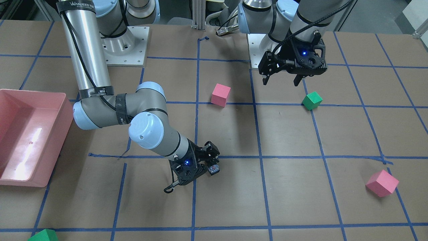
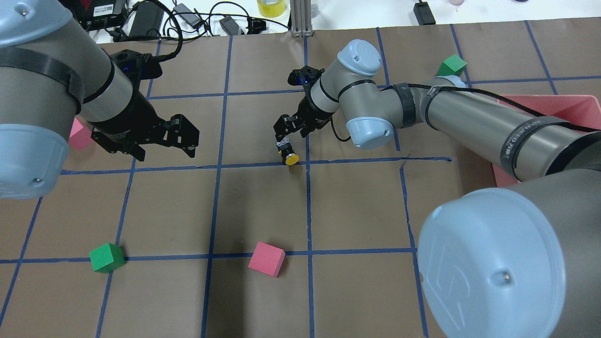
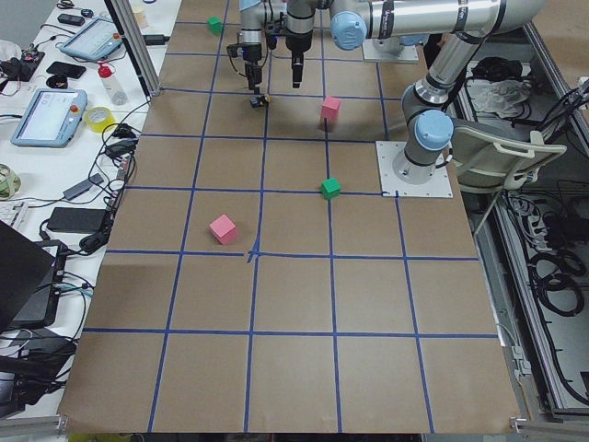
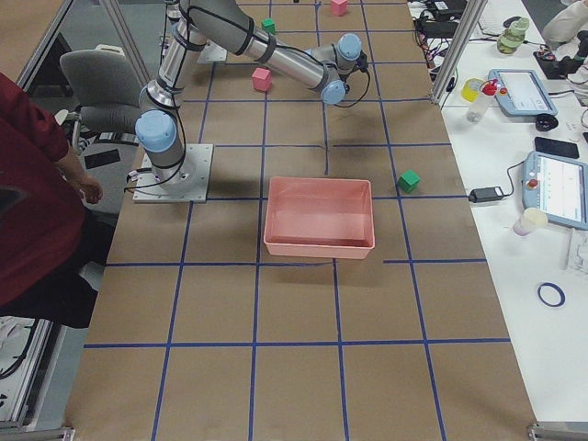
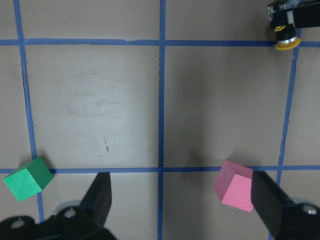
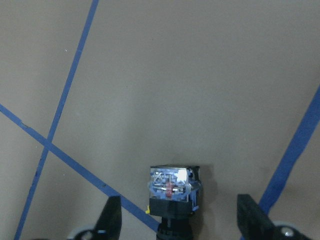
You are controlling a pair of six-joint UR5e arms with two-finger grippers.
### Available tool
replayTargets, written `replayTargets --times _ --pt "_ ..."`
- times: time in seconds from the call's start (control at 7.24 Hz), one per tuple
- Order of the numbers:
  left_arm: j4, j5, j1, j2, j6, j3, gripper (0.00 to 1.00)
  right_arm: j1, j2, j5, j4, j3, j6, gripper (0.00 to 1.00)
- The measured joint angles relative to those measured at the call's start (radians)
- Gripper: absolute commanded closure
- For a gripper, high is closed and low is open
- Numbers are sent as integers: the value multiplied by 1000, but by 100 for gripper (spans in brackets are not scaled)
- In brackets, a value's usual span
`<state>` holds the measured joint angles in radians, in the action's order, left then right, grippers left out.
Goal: Align button upright
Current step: 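Lower the button onto the table and open the right gripper, then raise the right gripper away while the left gripper reaches toward the button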
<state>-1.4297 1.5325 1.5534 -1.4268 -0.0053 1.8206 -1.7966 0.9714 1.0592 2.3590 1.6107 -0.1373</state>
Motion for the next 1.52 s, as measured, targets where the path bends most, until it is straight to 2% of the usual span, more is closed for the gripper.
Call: replayTargets --times 0.28,0.41,0.69,1.24,1.52 --pt "7 0 1 5 0 12 0 13 71 34 -4 1 -5 0" --pt "18 2 2 9 8 19 0 26 101 71 -41 4 -21 0" --pt "26 5 -2 3 38 -1 0 47 159 117 -196 -4 -88 0" --pt "7 4 -8 -49 46 -92 0 151 364 334 -574 -13 -101 0" --pt "1 -1 -7 -72 45 -103 0 192 435 446 -674 -48 -68 0"
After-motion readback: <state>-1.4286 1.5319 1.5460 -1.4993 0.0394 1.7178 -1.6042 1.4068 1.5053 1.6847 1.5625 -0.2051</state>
